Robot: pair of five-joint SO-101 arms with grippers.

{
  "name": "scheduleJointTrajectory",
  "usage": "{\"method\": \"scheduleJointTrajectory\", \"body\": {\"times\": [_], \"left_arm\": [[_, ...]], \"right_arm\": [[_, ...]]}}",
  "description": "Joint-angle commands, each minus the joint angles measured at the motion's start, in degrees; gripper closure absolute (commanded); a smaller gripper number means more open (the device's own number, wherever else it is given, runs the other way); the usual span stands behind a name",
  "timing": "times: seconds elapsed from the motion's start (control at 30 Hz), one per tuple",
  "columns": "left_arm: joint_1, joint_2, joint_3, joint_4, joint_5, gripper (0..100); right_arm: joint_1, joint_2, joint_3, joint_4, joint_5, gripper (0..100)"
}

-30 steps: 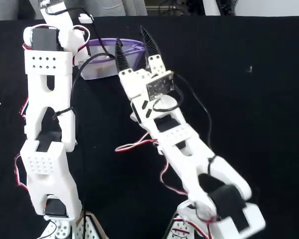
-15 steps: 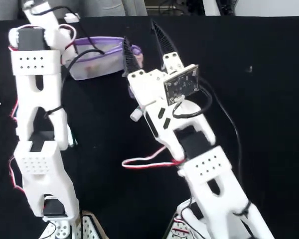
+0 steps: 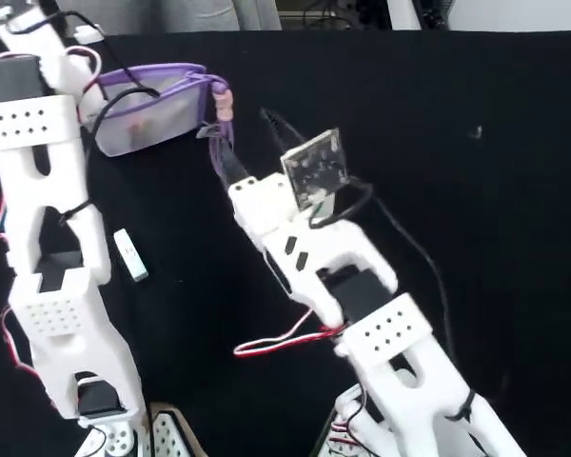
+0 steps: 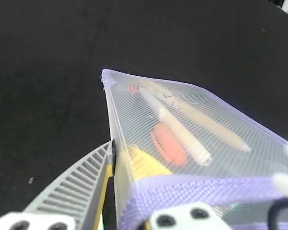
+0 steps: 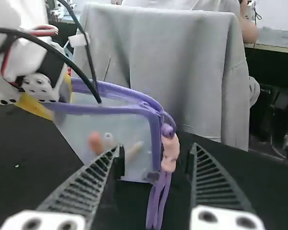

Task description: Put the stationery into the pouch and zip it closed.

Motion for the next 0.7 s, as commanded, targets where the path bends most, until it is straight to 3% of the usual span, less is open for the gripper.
{"method": "scheduleJointTrajectory", "body": {"times": [0.0,0.3,0.67], "left_arm": [[-4.79,-1.41,-3.65,-1.14,0.53,97],[-11.03,-1.49,-3.65,-1.58,0.53,97],[-13.76,-1.23,-3.65,-1.67,0.53,97]], "right_arm": [[-3.69,-1.71,5.41,-8.53,-0.26,79.0],[-12.66,1.54,12.00,-16.18,-0.62,79.0],[-17.76,32.48,-4.97,-15.74,-0.62,79.0]]}}
